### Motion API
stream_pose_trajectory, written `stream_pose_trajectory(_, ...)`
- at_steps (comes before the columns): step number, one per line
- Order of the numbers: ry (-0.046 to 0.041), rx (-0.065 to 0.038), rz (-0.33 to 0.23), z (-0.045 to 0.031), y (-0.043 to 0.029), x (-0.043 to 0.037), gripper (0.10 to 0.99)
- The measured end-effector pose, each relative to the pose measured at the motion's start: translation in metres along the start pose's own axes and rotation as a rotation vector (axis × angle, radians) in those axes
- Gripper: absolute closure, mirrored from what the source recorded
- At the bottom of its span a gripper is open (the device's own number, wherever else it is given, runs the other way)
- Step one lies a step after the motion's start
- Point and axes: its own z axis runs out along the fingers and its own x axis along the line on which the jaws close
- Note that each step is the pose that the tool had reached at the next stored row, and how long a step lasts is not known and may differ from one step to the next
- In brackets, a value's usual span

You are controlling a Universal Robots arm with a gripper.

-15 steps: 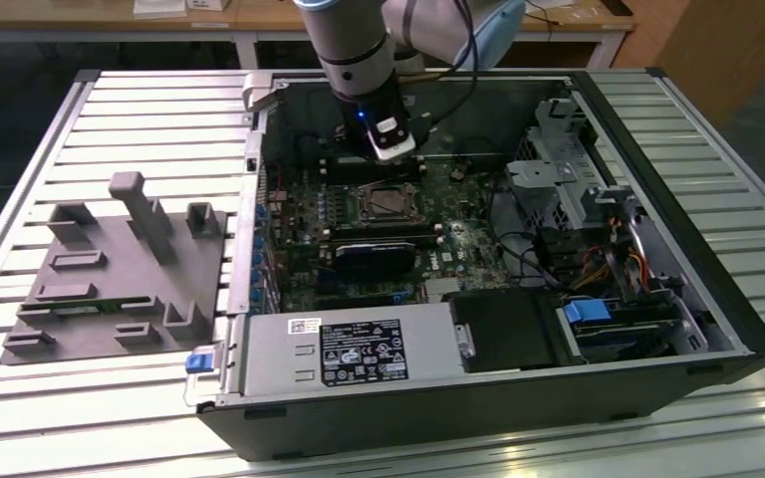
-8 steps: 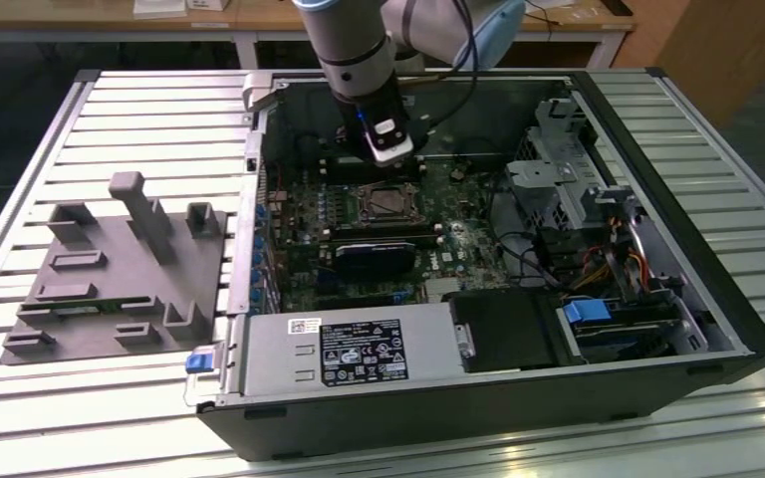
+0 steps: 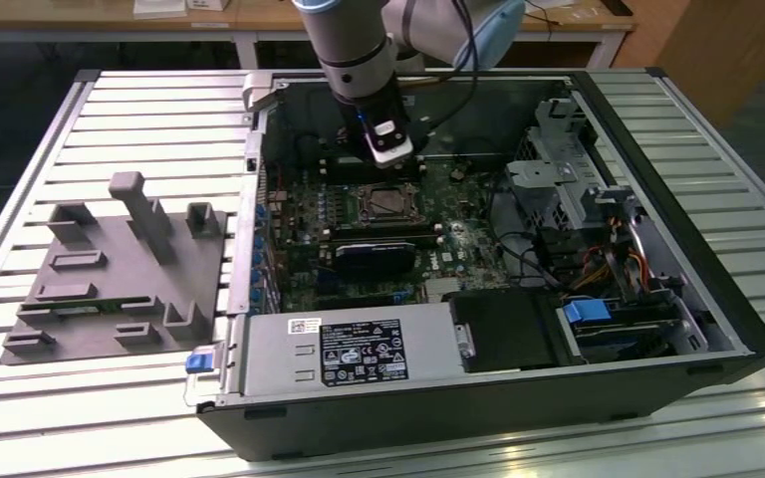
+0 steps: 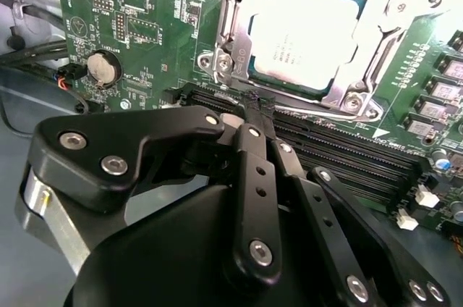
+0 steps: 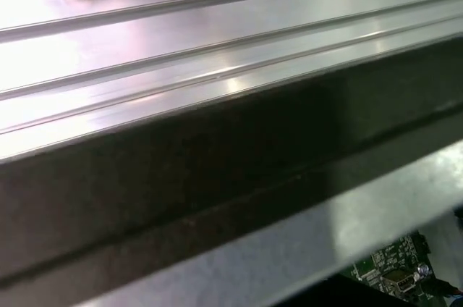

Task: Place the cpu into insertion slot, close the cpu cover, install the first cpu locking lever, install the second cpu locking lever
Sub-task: 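Install the first cpu locking lever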

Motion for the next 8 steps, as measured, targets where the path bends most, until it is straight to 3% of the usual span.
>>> stream_pose_trajectory(8,-0.0018,0.005,0.002,0.0022,0.0013,-0.0014,0.984)
